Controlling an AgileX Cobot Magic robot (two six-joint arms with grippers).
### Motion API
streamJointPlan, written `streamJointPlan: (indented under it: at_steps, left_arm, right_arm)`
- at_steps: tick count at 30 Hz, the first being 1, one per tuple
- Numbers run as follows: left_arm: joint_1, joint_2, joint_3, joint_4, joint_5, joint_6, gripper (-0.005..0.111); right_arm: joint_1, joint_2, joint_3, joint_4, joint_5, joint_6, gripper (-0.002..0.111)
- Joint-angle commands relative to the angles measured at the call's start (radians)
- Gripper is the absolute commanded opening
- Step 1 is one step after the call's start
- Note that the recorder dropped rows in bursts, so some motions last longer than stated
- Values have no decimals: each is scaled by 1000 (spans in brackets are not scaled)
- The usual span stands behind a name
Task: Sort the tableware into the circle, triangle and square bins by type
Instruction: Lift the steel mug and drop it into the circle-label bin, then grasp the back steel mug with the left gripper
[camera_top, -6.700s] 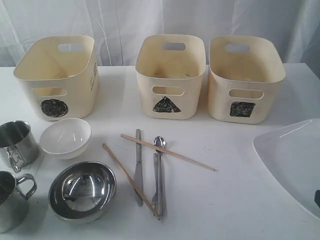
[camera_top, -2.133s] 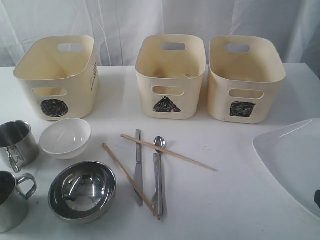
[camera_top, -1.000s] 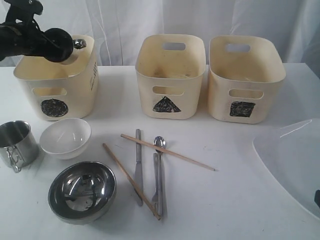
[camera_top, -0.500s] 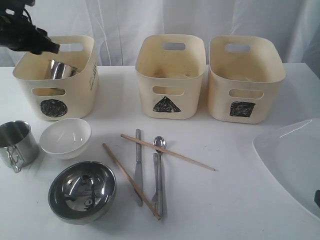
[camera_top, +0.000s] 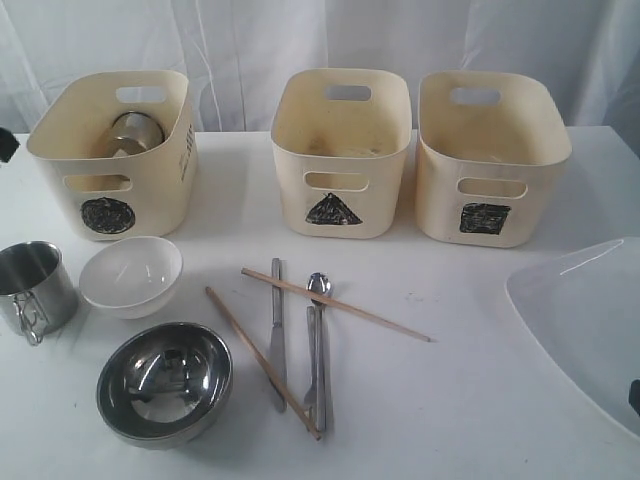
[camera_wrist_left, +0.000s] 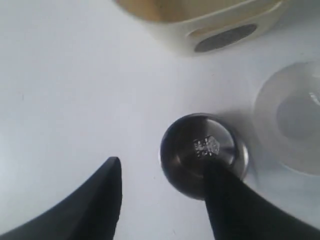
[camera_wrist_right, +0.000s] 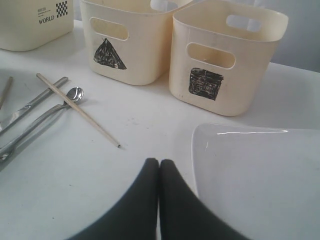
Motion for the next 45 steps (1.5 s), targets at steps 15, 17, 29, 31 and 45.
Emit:
streamJointPlan:
  at_steps: [15, 17, 29, 31, 45]
  left_arm:
    - [129, 1, 473, -122, -503, -143, 55]
    - [129, 1, 504, -122, -551, -143, 55]
    - [129, 1, 615, -122, -723, -143, 21]
    - [129, 1, 615, -122, -723, -143, 4]
    - [129, -316, 453, -137, -637, -149, 0]
  right_arm:
    - [2, -6, 5, -1, -2, 1, 0]
    - [2, -6, 5, -1, -2, 1, 0]
    - [2, -6, 5, -1, -2, 1, 0]
    - [2, -6, 5, -1, -2, 1, 0]
    - [2, -6, 5, -1, -2, 1, 0]
